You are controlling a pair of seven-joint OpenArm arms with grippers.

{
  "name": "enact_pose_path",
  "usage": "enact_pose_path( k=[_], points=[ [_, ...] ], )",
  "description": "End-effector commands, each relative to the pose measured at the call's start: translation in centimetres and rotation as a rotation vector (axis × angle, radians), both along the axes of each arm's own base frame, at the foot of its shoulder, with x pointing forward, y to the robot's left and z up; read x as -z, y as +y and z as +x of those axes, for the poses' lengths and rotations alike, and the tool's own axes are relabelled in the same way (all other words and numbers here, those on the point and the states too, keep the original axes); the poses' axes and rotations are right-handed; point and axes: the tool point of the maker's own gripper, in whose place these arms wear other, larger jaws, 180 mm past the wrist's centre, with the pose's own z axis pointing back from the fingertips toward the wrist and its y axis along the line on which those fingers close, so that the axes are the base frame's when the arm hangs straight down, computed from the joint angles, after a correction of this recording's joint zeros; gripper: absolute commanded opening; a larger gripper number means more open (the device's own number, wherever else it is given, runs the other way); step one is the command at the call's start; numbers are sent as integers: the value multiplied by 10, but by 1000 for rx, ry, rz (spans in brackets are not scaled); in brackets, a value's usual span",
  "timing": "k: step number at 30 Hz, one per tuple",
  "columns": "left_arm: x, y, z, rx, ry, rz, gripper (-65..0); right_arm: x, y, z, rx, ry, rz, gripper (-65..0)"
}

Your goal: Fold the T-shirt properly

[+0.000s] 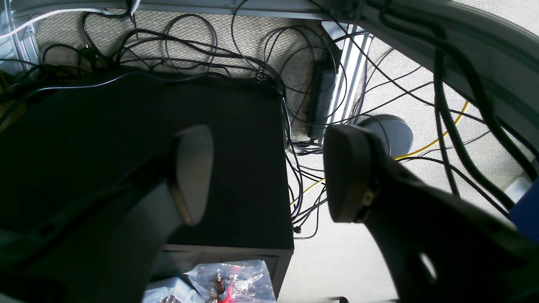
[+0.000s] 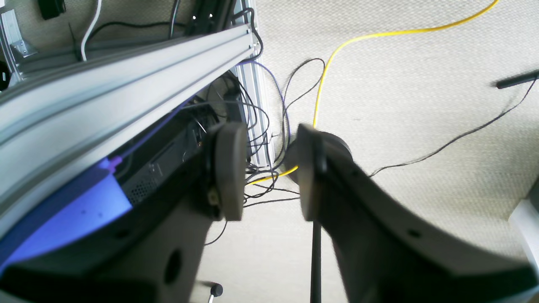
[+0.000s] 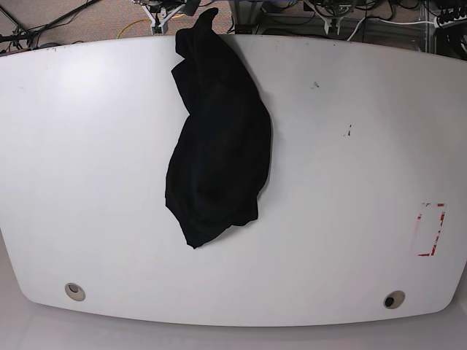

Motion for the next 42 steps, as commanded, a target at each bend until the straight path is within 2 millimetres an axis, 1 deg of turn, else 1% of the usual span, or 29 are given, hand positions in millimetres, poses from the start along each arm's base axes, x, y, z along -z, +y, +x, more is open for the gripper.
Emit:
enact_pose_path(
  k=[1,13,15,23,27,29,33,35,42],
  points=[
    [0,6,-9,-14,15,18,-263,-1,-3,3,11,-17,-1,-460],
    [-1,6,-8,-20,12,18,-264,-1,-3,5,11,-20,-2,-460],
    [0,3,-1,-51,-11,13,-252,-1,-5,1,-3,-11,-8,-459],
    [-1,3,1,-73,-21,13,-248,-1,-5,2,1,-14,-8,-460],
    [-1,4,2,-29,-24,19,-268,-1,0,-4,-3,-1,1,-459],
    [-1,4,5,-27,-33,19,-272,-1,-1,-5,-1,0,-2,-458],
    [-1,4,4,-26,-36,21,-288,-1,0,-3,-3,-2,1,-459],
    [-1,6,6,-36,-44,23,-309,-1,0,-1,-2,-7,-1,-460],
    [-1,7,7,-34,-45,26,-327,-1,0,-2,-3,-5,-1,-461]
  ],
)
